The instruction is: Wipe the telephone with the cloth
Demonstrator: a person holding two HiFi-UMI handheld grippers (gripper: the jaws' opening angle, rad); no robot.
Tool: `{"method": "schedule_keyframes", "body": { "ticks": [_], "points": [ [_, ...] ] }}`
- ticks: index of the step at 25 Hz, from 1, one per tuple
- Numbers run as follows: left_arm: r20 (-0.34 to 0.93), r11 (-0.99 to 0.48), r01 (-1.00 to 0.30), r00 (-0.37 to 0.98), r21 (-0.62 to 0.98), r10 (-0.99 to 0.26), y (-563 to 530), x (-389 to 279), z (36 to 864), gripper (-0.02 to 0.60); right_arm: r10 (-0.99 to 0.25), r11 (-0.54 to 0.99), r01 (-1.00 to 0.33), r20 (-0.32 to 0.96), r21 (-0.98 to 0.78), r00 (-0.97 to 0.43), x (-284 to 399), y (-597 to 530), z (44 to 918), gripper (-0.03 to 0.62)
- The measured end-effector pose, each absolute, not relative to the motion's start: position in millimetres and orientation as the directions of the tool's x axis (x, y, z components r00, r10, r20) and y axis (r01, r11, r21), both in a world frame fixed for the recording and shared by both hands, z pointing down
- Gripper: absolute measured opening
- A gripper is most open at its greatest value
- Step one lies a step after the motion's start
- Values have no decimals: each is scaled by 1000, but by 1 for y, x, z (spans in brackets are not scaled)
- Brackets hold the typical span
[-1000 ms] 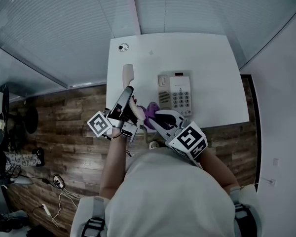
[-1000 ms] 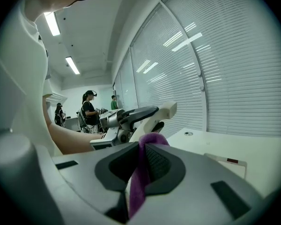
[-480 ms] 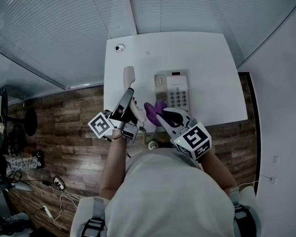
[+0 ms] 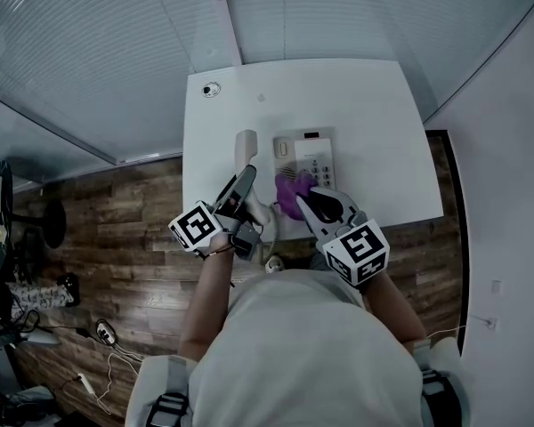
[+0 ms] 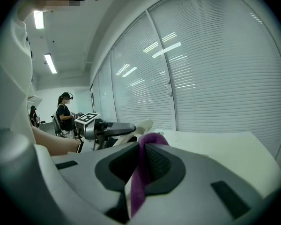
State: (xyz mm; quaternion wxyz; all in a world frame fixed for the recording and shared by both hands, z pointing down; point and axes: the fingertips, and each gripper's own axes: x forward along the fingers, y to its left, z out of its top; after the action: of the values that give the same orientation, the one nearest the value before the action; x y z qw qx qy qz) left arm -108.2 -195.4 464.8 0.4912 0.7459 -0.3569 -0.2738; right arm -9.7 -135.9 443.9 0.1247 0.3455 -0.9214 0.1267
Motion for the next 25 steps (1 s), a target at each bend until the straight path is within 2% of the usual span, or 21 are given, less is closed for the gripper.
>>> {"method": "schedule_keyframes", "body": {
  "ticks": [4, 15, 25],
  "points": [
    [106, -185, -426, 574, 886, -812, -198, -108, 491, 219, -626, 710, -689, 316, -147, -713, 2, -141, 443, 44],
    [264, -100, -537, 558, 838, -787, -204, -87, 520, 219, -675, 658, -740, 326, -142, -662, 31, -155, 445, 44],
    [389, -84, -668, 526, 739, -757, -213, -70, 542, 219, -693, 632, -764, 346, -130, -633, 48, -161, 449, 44]
  ]
}}
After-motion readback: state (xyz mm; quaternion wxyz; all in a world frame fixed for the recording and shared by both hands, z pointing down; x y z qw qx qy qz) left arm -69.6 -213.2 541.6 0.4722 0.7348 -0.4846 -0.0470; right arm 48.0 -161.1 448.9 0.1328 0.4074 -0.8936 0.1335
